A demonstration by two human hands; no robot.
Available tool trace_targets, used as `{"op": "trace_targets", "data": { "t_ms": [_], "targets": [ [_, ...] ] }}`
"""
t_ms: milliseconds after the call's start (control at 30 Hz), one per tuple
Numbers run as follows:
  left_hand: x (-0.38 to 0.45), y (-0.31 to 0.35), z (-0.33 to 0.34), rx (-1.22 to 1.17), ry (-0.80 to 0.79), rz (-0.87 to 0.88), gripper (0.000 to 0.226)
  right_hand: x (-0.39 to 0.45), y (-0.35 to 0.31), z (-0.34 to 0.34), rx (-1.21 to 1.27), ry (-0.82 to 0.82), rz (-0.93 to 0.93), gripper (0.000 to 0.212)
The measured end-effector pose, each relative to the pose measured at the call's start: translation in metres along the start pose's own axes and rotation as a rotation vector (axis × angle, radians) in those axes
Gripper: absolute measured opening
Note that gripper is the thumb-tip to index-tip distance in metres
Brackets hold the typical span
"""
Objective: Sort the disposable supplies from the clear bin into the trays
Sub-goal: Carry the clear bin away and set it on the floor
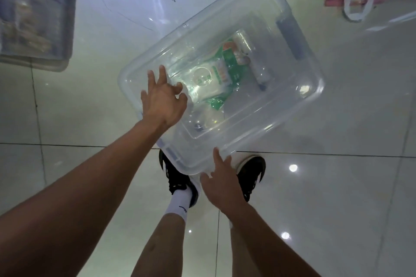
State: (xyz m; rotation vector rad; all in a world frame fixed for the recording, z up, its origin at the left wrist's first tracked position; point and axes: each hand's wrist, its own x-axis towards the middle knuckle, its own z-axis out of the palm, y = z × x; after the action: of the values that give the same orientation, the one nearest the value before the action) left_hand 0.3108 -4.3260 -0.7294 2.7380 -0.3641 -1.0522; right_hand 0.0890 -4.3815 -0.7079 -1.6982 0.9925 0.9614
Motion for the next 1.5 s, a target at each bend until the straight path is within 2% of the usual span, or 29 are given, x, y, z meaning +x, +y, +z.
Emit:
{"op": "trace_targets", "data": {
  "t_ms": [67, 167, 233, 300, 433, 667, 800, 867, 1000, 1133, 1233, 1367, 1500],
  "targets": [
    [-0.001, 0.004, 0.004, 0.091, 0.033, 0.054, 0.039, 0.004, 0.005, -0.024, -0.049, 0.06, -0.054, 0.056],
    [-0.007, 0.013, 0.015, 0.197, 0.081, 0.2, 0.052, 0.019, 0.009, -0.078, -0.026, 0.368, -0.098, 0.032],
    [-0.007, 0.026, 0.022, 0.234, 0.064, 0.306, 0.064, 0.036, 0.012, -0.114, 0.037, 0.531, -0.143, 0.028],
    [-0.002, 0.047, 0.028, 0.273, 0.003, 0.371, 0.077, 0.057, 0.013, -0.148, 0.059, 0.597, -0.188, 0.03],
    [0.015, 0.088, 0.038, 0.257, -0.132, 0.299, 0.102, 0.093, 0.011, -0.21, -0.045, 0.733, -0.265, 0.039],
    [0.025, 0.094, 0.06, 0.382, -0.129, 0.261, 0.12, 0.134, -0.016, -0.265, -0.237, 0.782, -0.367, 0.058],
    [0.028, 0.095, 0.064, 0.379, -0.136, 0.253, 0.121, 0.159, -0.032, -0.295, -0.03, 0.582, -0.233, 0.086],
    [0.029, 0.095, 0.065, 0.381, -0.13, 0.261, 0.121, 0.167, -0.037, -0.307, 0.042, 0.496, -0.186, 0.092],
    [0.03, 0.096, 0.066, 0.434, -0.113, 0.273, 0.12, 0.178, -0.037, -0.311, 0.107, 0.416, -0.136, 0.087],
    [0.028, 0.096, 0.065, 0.446, -0.102, 0.28, 0.12, 0.18, -0.036, -0.316, -0.07, 0.531, -0.138, 0.086],
    [0.029, 0.097, 0.064, 0.45, -0.101, 0.277, 0.12, 0.179, -0.038, -0.316, -0.105, 0.54, -0.172, 0.069],
    [0.03, 0.096, 0.066, 0.43, -0.105, 0.276, 0.12, 0.176, -0.042, -0.308, 0.04, 0.489, -0.173, 0.052],
    [0.03, 0.096, 0.066, 0.434, -0.096, 0.266, 0.119, 0.172, -0.043, -0.3, -0.038, 0.58, -0.229, 0.035]
  ]
}}
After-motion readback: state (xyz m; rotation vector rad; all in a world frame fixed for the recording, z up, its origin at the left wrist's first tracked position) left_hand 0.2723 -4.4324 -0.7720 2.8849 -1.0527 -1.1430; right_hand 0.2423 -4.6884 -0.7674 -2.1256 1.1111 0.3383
